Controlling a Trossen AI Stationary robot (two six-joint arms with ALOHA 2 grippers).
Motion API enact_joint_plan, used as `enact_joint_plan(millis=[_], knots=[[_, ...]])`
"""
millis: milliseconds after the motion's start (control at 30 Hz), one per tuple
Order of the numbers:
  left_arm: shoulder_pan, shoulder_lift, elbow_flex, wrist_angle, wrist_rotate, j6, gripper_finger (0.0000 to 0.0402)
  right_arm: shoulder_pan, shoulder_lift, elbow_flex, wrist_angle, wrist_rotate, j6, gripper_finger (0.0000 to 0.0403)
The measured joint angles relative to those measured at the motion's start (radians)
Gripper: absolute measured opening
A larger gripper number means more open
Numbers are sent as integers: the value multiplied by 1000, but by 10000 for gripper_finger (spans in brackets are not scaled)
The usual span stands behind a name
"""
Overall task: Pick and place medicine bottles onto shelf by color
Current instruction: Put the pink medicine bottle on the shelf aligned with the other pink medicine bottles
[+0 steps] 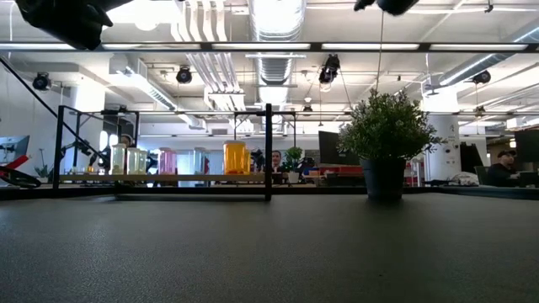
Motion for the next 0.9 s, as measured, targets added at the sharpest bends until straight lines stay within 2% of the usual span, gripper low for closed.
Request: enact_joint_plan(millis=[100, 200, 300, 367, 433, 533, 700, 900], knots=[[0, 0, 0, -1, -2, 0, 94, -3, -60, 63, -266, 1, 15, 207], [0, 0, -1, -14, -13, 0, 94, -4, -139, 177, -700, 18, -3, 243], [0, 0, -1, -38, -57, -4, 94, -3, -195, 319, -1122, 111, -30, 270], [4, 4, -1, -56, -80, -34, 94, 0, -222, 375, -1282, 192, -35, 282], [14, 7, -1, -97, -83, -81, 96, 1, -246, 391, -1359, 256, -23, 290], [29, 8, 5, -205, -102, -163, 99, 1, -281, 389, -1440, 293, 1, 296], [49, 8, 8, -382, -216, -347, 101, 1, -323, 383, -1606, 301, 28, 297], [66, 8, 25, -646, -225, -621, 102, 1, -313, 369, -1790, 300, 104, 299]])
